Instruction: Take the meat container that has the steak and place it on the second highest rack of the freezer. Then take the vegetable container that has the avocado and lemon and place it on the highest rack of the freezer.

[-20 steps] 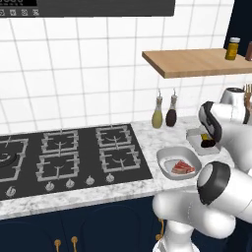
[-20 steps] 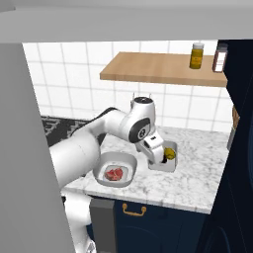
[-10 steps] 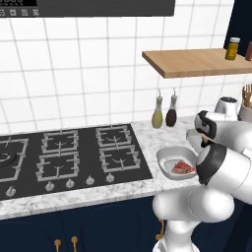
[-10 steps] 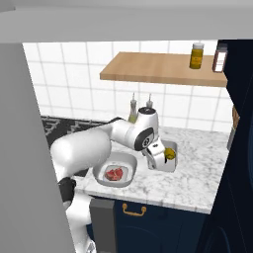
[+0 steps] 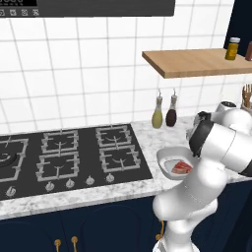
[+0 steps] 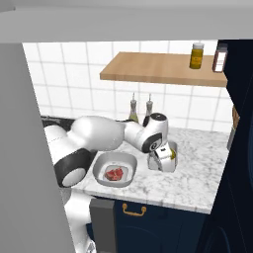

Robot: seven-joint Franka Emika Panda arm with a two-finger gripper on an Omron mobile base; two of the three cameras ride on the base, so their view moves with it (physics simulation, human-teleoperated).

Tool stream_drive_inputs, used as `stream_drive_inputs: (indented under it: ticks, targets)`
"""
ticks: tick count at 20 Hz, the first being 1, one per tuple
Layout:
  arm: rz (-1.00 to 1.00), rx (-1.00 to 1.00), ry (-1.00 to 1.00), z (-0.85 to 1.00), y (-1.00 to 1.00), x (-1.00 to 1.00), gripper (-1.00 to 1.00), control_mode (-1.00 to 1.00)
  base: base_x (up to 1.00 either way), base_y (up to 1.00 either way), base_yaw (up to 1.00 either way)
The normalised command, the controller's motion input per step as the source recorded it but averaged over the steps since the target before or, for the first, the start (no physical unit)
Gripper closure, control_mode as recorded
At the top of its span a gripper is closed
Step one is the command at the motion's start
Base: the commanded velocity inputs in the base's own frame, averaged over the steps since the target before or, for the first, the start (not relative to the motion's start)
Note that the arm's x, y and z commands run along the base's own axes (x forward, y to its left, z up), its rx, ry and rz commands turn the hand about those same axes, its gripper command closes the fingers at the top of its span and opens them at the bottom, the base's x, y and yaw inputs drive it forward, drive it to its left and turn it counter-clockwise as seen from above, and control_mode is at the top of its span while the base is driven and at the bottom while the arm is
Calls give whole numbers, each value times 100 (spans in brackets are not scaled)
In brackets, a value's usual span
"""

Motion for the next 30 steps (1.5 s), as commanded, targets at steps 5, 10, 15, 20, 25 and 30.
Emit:
stream_drive_inputs:
  ticks: [5, 10, 15, 20, 25, 30]
  targets:
    - [-3, 4, 0, -37, -3, 21, -100, -100, 0, 0, 0]
    - [-1, 0, 0, -26, 0, 29, -100, -100, 0, 0, 0]
    - [0, 0, 1, -26, 0, 13, -100, -100, 0, 0, 0]
    - [0, 0, 3, -41, 10, 0, 100, -100, 0, 0, 0]
    - [-5, 0, -3, -6, 1, -21, 100, -100, 0, 0, 0]
    - [-8, 0, -6, 3, 0, -34, 100, -100, 0, 0, 0]
